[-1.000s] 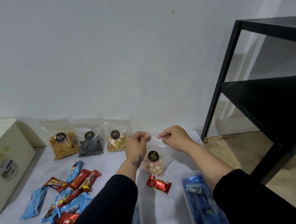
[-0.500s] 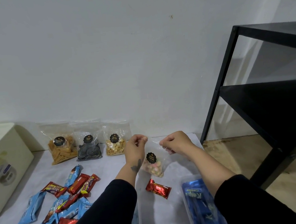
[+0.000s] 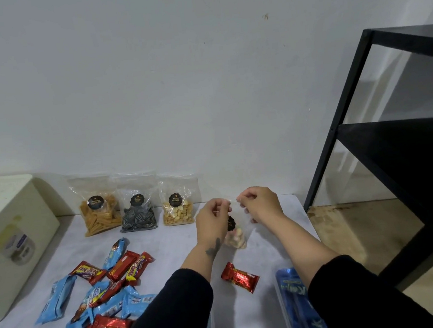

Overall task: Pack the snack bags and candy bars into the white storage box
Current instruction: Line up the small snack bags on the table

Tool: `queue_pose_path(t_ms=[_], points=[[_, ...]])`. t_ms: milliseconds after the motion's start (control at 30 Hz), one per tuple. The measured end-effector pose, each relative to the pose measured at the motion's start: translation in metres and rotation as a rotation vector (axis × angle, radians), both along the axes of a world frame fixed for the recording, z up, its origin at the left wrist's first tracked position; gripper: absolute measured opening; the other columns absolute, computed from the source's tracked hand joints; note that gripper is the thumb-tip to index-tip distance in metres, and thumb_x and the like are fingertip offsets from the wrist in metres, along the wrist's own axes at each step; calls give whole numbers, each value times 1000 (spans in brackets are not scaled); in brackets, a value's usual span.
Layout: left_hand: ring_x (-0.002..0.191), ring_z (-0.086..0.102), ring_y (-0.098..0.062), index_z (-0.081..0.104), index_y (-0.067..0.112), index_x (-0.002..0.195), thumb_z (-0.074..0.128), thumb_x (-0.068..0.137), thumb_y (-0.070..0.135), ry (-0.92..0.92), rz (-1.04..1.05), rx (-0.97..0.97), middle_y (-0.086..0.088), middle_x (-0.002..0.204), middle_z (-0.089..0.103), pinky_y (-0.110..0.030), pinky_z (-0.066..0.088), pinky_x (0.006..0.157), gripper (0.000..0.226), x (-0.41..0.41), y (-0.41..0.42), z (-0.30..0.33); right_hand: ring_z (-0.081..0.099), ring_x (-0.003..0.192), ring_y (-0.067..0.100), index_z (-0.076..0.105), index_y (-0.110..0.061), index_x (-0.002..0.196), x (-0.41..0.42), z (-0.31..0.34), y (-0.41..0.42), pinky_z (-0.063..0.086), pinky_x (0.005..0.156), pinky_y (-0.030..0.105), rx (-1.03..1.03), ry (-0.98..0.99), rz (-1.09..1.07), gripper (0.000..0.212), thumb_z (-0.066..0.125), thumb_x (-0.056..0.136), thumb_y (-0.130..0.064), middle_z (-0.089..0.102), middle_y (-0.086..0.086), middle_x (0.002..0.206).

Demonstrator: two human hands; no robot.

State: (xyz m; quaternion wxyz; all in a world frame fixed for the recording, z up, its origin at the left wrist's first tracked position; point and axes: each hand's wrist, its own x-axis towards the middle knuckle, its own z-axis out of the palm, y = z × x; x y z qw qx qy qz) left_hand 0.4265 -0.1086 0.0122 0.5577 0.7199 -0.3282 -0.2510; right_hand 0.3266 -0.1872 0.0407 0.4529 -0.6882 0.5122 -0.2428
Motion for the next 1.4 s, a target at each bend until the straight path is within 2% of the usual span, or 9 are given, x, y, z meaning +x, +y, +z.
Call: queue_pose_path(t_ms=[167, 233, 367, 533, 700, 867, 1033, 1300, 1400], points=[[116, 45, -15, 29, 12, 140, 83, 68, 29, -108, -7, 203, 2, 128, 42, -23, 41, 95, 91, 14, 17, -32, 62, 76, 20, 64, -19, 76, 15, -4, -16, 46, 62, 26, 19, -48, 79, 16, 55, 90, -18, 65, 3, 81], [106, 53, -14, 29, 10, 140, 77, 75, 12, 35, -118, 246, 3, 118, 48, -11, 43, 80, 80, 14, 16, -38, 61, 79, 19, 64, -20, 80, 21, -8, -23, 47, 64, 27, 35, -69, 97, 13, 56, 90, -21, 62, -1, 78], [100, 59, -21, 51, 14, 123, 64, 85, 10, -57, -39, 313, 4, 96, 56, -24, 39, 80, 41, 21, 4, -49, 61, 91, 21, 57, -29, 103, 32, -30, -30, 52, 85, 38, 138, -110, 31, 32, 72, 77, -43, 60, 0, 93], [96, 61, -22, 52, 16, 118, 64, 86, 15, -32, 64, 316, -2, 102, 65, -32, 47, 83, 34, 33, -13, -52, 59, 93, 22, 44, -21, 129, 42, -63, -29, 50, 75, 30, 402, -103, 47, 53, 70, 82, -16, 57, 6, 104], [94, 61, -23, 48, 13, 118, 60, 89, 14, -20, 89, 297, -2, 96, 61, -33, 47, 85, 31, 47, -30, -49, 65, 96, 22, 46, -23, 132, 62, -69, -34, 53, 92, 45, 300, -25, 46, 58, 72, 81, -27, 56, -10, 85], [95, 60, -32, 48, 10, 99, 55, 91, 15, -143, 71, 398, -14, 101, 63, -39, 48, 82, 12, 50, -31, -48, 59, 91, 19, 41, -21, 139, 63, -62, -36, 53, 84, 32, 302, -30, 68, 61, 68, 85, -21, 54, -9, 88], [110, 58, -29, 53, 6, 122, 52, 95, 26, -242, 79, 507, -13, 121, 61, -35, 44, 86, 34, 57, -17, -27, 53, 123, 25, 37, -19, 143, 49, -42, -23, 44, 99, 30, 139, 285, 187, 63, 64, 85, -22, 52, 7, 138], [120, 55, -22, 55, 11, 129, 57, 92, 35, -450, -212, 597, -7, 131, 60, -31, 42, 103, 44, 99, 49, 44, 60, 114, 30, 59, -9, 114, 74, 35, 26, 48, 75, 30, -117, 603, 481, 30, 56, 86, -20, 64, 12, 113], [121, 54, -22, 53, 15, 130, 55, 91, 36, -570, -215, 664, -4, 132, 59, -33, 41, 105, 44, 126, 87, 72, 56, 120, 28, 51, -7, 130, 101, 62, 59, 46, 95, 32, -181, 612, 575, 47, 59, 88, -28, 58, 11, 131]])
